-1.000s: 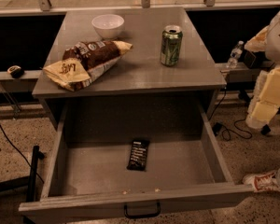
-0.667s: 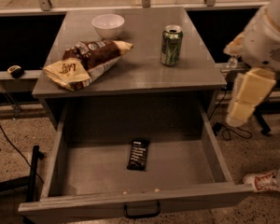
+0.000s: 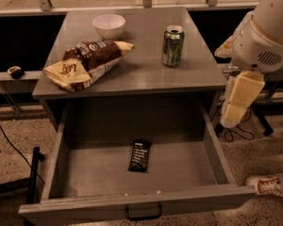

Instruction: Pick rxbar chocolate from top drawer and place on counter

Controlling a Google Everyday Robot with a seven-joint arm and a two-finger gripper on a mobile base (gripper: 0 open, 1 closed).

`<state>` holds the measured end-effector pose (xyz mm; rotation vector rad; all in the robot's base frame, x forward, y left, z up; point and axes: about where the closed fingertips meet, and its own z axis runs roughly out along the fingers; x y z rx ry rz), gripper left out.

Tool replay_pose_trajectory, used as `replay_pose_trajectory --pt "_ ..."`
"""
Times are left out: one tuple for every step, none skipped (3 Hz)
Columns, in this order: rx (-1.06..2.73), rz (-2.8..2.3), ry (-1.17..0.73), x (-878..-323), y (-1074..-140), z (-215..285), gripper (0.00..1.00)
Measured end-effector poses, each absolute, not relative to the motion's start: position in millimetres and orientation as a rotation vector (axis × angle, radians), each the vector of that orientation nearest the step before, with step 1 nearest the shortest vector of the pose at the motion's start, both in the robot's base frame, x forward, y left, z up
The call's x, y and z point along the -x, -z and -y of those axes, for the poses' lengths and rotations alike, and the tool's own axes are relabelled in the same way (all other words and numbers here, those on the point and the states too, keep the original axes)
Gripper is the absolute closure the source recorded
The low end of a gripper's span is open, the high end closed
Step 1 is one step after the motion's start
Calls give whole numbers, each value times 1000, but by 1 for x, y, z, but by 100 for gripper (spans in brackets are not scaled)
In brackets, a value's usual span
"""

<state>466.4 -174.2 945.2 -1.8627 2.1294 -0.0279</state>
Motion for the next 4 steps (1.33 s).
replay_pose_trajectory --pt "1889 -2091 -22 -482 -927 154 0" --pt "1914 -2052 -106 -505 -894 114 0" --pt "1861 -2008 -111 -510 -868 78 0" --pt "1789 -1983 -73 -498 -847 72 0"
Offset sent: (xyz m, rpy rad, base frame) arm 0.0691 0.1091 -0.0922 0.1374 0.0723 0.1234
